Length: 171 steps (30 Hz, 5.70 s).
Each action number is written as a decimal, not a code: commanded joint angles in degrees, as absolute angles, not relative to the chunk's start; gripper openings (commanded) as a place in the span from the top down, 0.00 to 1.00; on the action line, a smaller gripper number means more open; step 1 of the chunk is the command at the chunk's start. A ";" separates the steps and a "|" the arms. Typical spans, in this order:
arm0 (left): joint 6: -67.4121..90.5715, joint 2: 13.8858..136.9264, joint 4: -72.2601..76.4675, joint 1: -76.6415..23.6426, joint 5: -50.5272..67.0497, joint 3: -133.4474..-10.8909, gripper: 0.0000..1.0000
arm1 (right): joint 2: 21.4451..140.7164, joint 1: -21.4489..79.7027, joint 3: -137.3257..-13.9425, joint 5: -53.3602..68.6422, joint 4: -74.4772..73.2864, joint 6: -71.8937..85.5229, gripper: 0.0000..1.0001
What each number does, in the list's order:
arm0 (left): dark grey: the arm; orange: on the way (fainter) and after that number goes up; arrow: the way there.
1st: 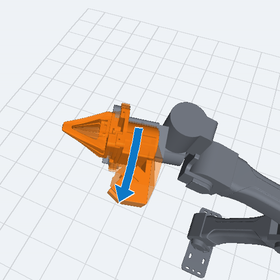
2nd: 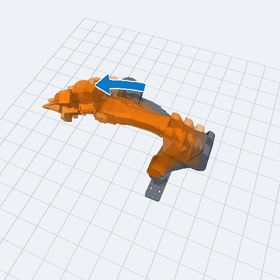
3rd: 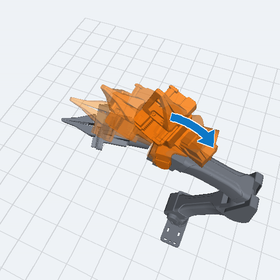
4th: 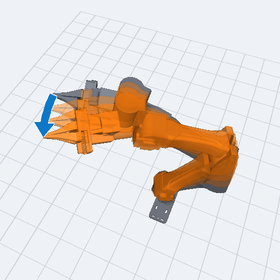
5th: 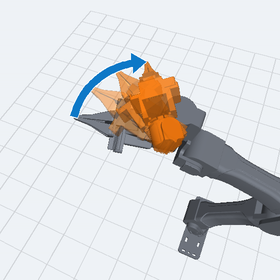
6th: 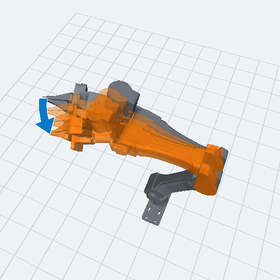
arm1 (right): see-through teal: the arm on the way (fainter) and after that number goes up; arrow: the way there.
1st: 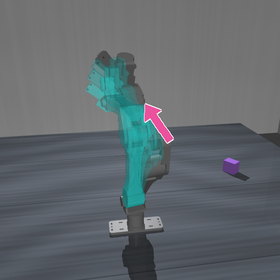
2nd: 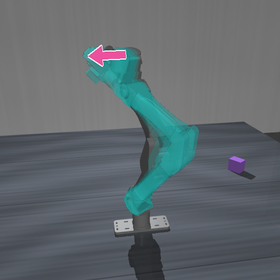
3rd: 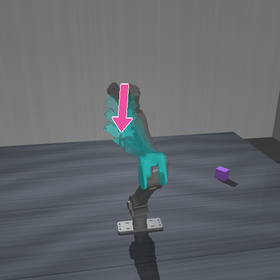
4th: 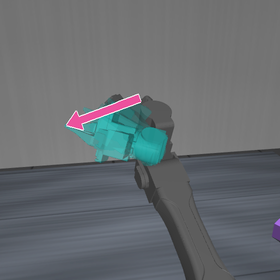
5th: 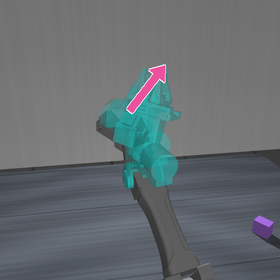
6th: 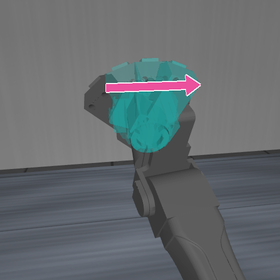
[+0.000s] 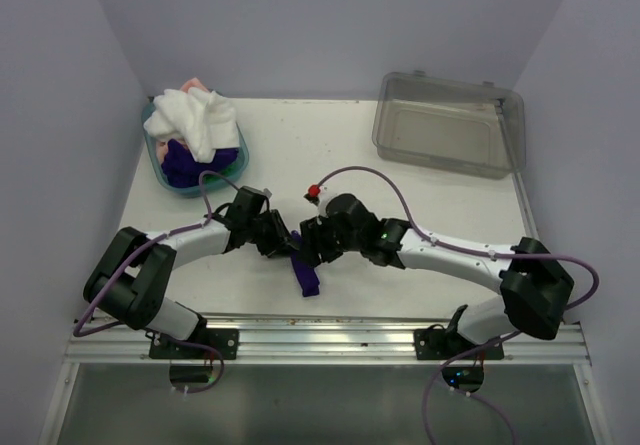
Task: Roll the towels
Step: Place the rolled towel into the container
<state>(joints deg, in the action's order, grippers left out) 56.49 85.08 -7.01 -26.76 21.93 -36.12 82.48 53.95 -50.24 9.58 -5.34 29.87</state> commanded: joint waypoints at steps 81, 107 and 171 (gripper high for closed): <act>45.62 74.00 -19.16 -14.41 28.04 -49.66 0.36 | 91.41 48.44 -74.87 -4.93 -23.20 21.01 1.00; 45.00 78.05 -20.21 -14.41 28.13 -51.94 0.36 | 105.54 5.81 -97.54 -21.27 -24.35 57.74 1.00; 44.47 94.39 -23.64 -20.48 27.16 -63.37 0.36 | 147.31 -9.14 -120.95 -23.03 -6.06 72.51 0.42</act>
